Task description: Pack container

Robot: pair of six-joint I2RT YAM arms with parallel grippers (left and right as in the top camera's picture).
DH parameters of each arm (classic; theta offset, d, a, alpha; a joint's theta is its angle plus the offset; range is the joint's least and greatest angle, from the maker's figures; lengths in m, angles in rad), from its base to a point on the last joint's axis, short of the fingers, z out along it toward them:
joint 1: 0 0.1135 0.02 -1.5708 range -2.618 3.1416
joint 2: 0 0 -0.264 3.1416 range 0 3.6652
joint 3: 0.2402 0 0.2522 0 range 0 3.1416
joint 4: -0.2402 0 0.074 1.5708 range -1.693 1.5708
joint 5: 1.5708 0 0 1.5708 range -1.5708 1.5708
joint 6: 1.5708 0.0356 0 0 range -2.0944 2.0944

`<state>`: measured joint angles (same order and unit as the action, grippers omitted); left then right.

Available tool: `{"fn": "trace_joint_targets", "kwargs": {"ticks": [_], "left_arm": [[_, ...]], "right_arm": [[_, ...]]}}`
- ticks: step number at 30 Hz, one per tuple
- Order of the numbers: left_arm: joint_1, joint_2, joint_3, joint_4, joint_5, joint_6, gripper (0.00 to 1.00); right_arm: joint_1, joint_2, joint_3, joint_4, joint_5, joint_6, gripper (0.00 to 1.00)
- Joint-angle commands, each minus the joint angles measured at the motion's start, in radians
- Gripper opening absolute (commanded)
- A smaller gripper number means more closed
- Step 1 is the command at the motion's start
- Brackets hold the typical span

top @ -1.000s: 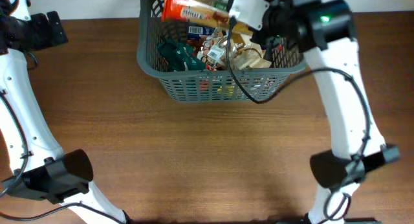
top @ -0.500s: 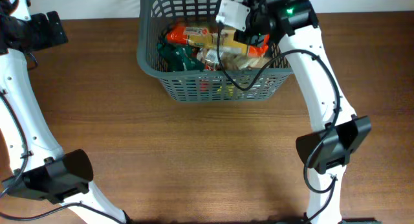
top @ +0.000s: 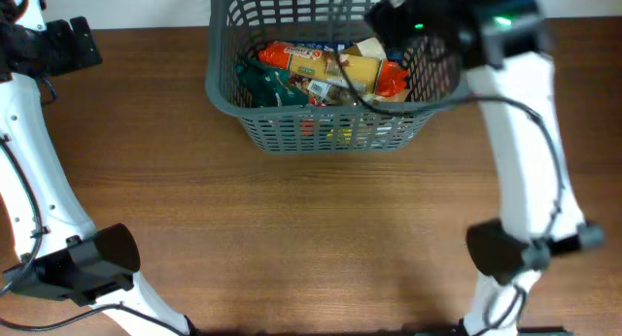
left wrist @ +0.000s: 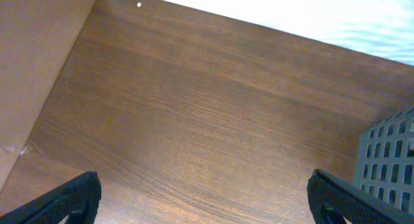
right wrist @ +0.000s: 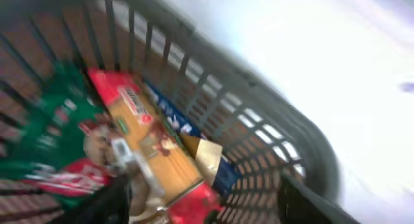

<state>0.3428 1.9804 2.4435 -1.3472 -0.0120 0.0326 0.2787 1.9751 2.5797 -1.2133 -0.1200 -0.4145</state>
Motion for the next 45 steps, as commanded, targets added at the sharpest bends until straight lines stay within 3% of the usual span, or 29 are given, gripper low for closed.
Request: {"fn": "trace_joint_targets", "kwargs": {"ticks": [1,7,13,16,45], "left_arm": [[0.007,0.002,-0.004,-0.001,0.000,-0.011,0.99],[0.007,0.001,-0.004,-0.001,0.000,-0.011,0.99],[0.007,0.002,-0.004,-0.001,0.000,-0.011,0.99],[0.007,0.001,-0.004,-0.001,0.000,-0.011,0.99],[0.007,0.002,-0.004,-0.001,0.000,-0.011,0.99]], "right_arm": [[-0.014,-0.141,0.045,-0.041,0.022,0.118,0.70],[-0.071,-0.315,0.044,-0.189,0.233,0.227,0.79],[-0.255,-0.393,0.044,-0.326,0.256,0.311,0.83],[-0.339,-0.392,0.043,-0.369,0.245,0.320,0.99],[-0.372,-0.365,0.029,-0.370,0.267,0.318,0.99]]}}
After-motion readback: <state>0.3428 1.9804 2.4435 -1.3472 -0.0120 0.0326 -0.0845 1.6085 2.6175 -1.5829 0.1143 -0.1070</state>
